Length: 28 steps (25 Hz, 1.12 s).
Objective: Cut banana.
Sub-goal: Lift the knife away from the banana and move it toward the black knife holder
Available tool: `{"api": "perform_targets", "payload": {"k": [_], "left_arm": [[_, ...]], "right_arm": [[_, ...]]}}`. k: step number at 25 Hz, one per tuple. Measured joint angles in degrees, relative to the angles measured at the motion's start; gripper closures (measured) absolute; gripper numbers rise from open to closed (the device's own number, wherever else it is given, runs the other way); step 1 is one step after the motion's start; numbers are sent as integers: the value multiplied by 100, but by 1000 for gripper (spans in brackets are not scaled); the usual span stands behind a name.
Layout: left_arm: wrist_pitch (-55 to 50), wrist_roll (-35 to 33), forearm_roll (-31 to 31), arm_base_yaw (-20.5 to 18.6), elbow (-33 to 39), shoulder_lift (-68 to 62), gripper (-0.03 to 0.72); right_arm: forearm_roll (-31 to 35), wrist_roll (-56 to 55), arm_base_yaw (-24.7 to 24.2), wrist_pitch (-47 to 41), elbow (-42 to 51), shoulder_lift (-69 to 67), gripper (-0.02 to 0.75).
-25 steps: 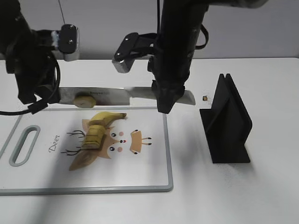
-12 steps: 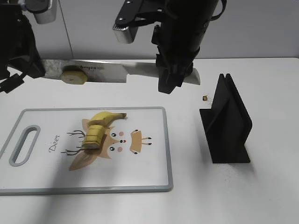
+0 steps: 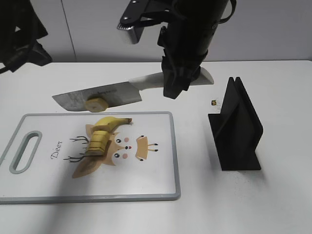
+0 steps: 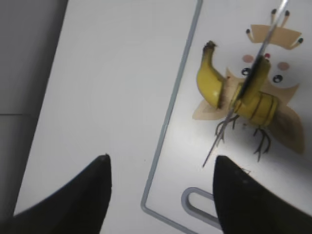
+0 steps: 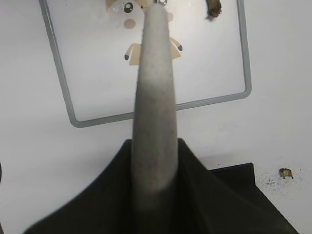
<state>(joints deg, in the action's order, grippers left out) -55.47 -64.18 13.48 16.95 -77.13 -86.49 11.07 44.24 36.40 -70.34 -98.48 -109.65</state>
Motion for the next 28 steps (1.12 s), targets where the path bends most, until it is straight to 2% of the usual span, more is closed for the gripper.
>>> {"api": "perform_targets", "payload": {"k": [3, 8, 10, 11, 16, 20, 25, 28], "left_arm": [[108, 823, -578, 0, 0, 173, 50], [-328, 3462, -2071, 0, 0, 508, 58], [-926, 4173, -2145, -88, 0, 634, 62], [-1173, 4389, -1996, -174, 0, 692, 64], [-1402, 4567, -730, -1114, 400, 1143, 77], [-1421, 4556, -509, -1823, 1043, 1946, 92], [-1232, 4546, -369, -1968, 1784, 3155, 98], [-1166, 4604, -364, -1968, 2275, 3803, 99]], "right_arm": [[0, -26, 0, 0, 0, 42, 578], [1, -663, 0, 0, 0, 338, 578], [11, -1150, 0, 0, 0, 449, 578], [11, -1374, 0, -5, 0, 486, 579], [166, -2395, 0, 1, 216, 799, 579], [354, -2853, 0, 7, 882, 1348, 579], [305, -4014, 0, 526, 1901, 2079, 579], [23, -4837, 0, 919, 2375, 2491, 579]]}}
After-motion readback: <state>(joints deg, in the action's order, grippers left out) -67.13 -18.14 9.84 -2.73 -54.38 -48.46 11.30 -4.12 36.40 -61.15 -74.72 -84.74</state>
